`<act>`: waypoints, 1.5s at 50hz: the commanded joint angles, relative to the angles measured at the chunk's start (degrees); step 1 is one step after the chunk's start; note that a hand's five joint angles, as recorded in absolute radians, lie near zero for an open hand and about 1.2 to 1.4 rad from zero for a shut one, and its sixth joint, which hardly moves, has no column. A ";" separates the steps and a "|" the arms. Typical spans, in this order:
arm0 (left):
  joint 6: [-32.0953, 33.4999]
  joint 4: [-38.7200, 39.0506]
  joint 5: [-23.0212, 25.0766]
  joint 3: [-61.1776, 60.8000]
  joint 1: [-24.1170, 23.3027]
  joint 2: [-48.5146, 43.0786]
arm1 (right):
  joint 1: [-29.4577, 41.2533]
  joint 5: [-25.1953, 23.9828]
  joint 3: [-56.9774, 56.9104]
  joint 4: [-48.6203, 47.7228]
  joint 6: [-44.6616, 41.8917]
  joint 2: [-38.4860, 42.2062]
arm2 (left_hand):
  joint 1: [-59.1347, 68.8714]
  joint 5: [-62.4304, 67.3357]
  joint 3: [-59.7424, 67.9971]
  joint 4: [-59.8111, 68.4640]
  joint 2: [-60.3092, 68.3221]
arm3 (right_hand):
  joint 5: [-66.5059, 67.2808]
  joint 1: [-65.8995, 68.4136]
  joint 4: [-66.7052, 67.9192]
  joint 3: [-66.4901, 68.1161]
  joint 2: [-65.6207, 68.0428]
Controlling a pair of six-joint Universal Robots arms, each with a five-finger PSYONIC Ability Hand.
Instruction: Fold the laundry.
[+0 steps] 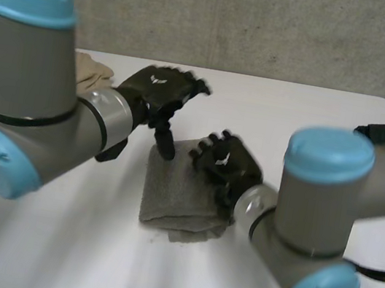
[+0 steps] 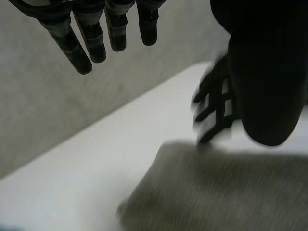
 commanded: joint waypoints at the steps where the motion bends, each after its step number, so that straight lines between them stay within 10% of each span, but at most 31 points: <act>1: -0.14 -1.30 21.36 -1.65 0.82 4.74 | 5.86 1.34 16.04 -17.10 0.24 -0.30 | -0.77 -2.98 -1.95 -1.53 -1.64 | -2.24 -3.33 -1.96 -1.82 -1.84; 12: 0.56 -1.83 22.37 -2.97 0.56 4.83 | 6.22 4.95 16.86 -35.14 -3.44 8.58 | -0.77 -2.98 -1.95 -1.53 -1.64 | -2.24 -3.33 -1.96 -1.82 -1.84; 38: 0.04 -1.30 20.60 -4.20 0.65 5.09 | 1.82 4.95 2.71 -31.73 2.08 14.21 | -0.77 -2.98 -1.95 -1.53 -1.64 | -2.24 -3.33 -1.96 -1.82 -1.84; 41: -0.05 -1.22 20.51 -4.20 0.91 5.09 | 1.30 4.77 -0.28 -30.23 3.58 15.53 | -0.77 -2.98 -1.95 -1.53 -1.64 | 26.24 25.15 26.52 26.65 26.63; 43: -0.05 -1.13 20.60 -4.20 1.08 5.01 | 0.77 4.42 -2.30 -29.44 4.72 16.23 | -0.77 -2.98 -1.95 -1.53 -1.64 | 67.68 66.59 67.96 68.10 68.07; 49: -0.05 -1.13 20.60 -3.94 1.61 5.44 | -1.78 3.45 -6.26 -28.30 7.88 15.18 | -0.77 -2.98 -1.95 -1.53 -1.64 | 67.76 66.67 68.04 68.18 68.16; 67: -8.75 4.76 17.44 0.55 1.88 10.63 | -24.79 3.27 -31.30 -21.62 14.82 11.57 | -0.77 -2.98 -1.95 -1.53 -1.64 | 67.76 66.67 68.04 68.18 68.16; 75: -9.54 5.73 17.26 -0.77 1.09 10.19 | -39.29 -5.05 -43.87 -20.74 23.26 20.96 | -0.77 -2.98 -1.95 -1.53 -1.64 | 67.76 66.67 68.04 68.18 68.16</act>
